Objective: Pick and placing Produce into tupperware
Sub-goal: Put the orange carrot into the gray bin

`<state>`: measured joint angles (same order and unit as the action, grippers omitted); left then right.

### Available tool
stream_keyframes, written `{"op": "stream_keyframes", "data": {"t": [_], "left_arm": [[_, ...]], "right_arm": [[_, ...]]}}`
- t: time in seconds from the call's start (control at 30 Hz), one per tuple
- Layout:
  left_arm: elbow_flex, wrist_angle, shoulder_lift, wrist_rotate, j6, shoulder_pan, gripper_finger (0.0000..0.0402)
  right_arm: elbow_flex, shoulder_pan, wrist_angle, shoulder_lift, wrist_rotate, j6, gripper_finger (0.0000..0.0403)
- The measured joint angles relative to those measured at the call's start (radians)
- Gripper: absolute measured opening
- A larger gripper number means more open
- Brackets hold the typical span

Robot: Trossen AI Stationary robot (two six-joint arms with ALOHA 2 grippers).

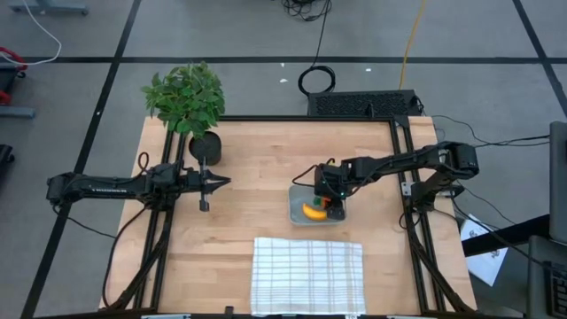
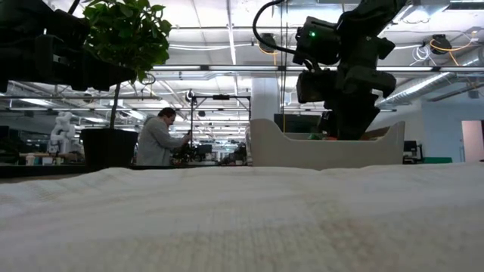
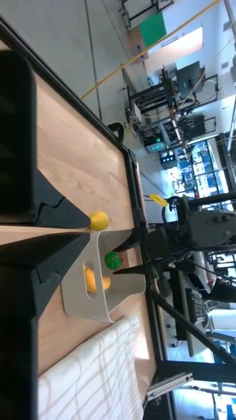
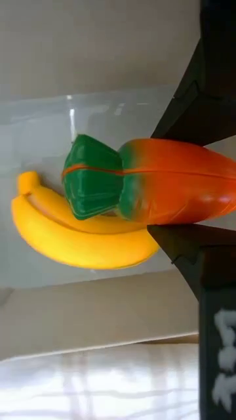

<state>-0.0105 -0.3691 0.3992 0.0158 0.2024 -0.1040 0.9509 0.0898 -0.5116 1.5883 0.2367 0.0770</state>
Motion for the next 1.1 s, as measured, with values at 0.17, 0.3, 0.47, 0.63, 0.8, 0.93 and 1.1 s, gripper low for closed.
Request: {"op": "stream_keyframes", "data": {"t": [0.17,0.3,0.47,0.63,0.8,0.93,1.1], "left_arm": [[0.000,0.000,0.000,0.000,-0.001,0.000,0.0026],[0.000,0.000,0.000,0.000,-0.001,0.000,0.0026],[0.000,0.000,0.000,0.000,-0.001,0.000,0.0026],[0.000,0.000,0.000,0.000,0.002,0.000,0.0026],[0.000,0.000,0.000,0.000,0.002,0.000,0.0026],[0.000,0.001,0.000,0.000,0.002,0.000,0.0026],[0.000,0.002,0.000,0.000,0.002,0.000,0.0026]], "right_arm": [[0.000,0.000,0.027,0.022,0.001,0.041,0.0155],[0.001,-0.001,0.041,0.062,-0.009,0.035,0.0155],[0.004,0.000,0.047,0.085,-0.011,0.032,0.0155],[0.003,0.000,0.049,0.084,-0.003,0.032,0.0155],[0.003,-0.002,0.047,0.084,-0.002,0.016,0.0155],[0.001,-0.003,0.051,0.084,-0.001,0.013,0.0157],[-0.002,-0.019,0.075,0.070,0.001,0.016,0.0186]]}}
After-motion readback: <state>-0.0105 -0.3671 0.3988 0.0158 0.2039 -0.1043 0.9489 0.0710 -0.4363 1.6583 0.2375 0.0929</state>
